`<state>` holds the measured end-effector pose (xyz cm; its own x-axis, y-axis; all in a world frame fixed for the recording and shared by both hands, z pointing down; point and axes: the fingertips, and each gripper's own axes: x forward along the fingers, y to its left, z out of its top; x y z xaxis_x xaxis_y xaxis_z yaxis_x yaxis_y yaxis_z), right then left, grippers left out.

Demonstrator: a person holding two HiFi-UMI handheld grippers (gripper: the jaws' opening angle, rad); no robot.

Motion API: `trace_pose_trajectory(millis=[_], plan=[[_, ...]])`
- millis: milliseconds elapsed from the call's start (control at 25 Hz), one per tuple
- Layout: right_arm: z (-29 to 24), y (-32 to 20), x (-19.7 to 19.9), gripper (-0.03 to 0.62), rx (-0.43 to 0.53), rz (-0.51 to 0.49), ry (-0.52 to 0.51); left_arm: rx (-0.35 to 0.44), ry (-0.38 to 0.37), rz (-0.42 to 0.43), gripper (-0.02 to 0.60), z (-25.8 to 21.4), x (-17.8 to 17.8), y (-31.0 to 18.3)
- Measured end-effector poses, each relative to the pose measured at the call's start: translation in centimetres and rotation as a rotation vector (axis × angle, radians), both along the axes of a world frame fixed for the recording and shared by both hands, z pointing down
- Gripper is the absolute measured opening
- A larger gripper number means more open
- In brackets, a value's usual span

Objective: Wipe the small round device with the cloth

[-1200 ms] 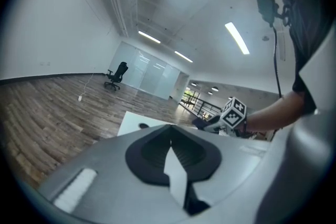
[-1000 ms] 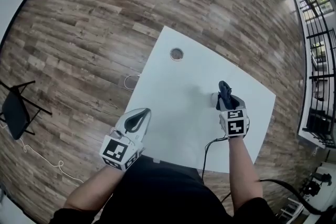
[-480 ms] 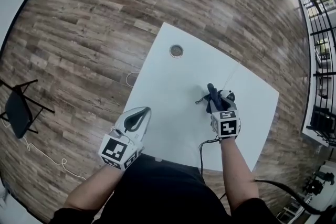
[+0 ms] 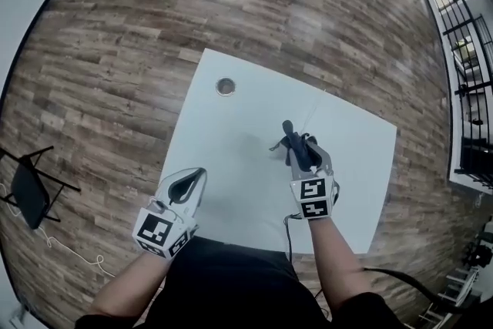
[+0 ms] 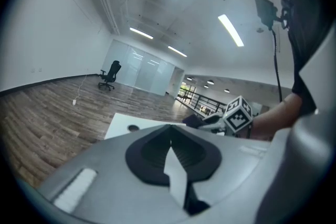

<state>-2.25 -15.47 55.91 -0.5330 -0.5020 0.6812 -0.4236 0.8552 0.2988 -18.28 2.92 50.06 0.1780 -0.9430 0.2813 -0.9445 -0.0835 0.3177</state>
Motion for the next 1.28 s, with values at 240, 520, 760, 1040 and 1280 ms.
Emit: trace_pose_trajectory(millis=[240,520,760,1040,1280], plan=[[-1.0,-4.3,3.4,0.126,0.007,0.093,-0.055,-0.007,-0.054,-0.013,0.006,-1.8,1.7,-1.8],[0.9,-5.6,4.7,0.126,-0.076,0.09,-0.134,-0.071,-0.115,-0.05,0.006,-2.2,4.0,-1.1],[2.0,-6.6,4.8,0.124,-0.082,0.037,-0.142,-0.103,-0.153,-0.092,0.006,-2.8,5.9,0.1],[4.0,-7.1,4.8,0.124,-0.047,-0.037,-0.095,-0.158,-0.198,-0.165,0.006,-2.8,6.8,3.0],[6.2,-7.1,5.1,0.124,-0.095,-0.038,-0.093,-0.183,-0.224,-0.225,0.006,-3.4,7.5,5.6]])
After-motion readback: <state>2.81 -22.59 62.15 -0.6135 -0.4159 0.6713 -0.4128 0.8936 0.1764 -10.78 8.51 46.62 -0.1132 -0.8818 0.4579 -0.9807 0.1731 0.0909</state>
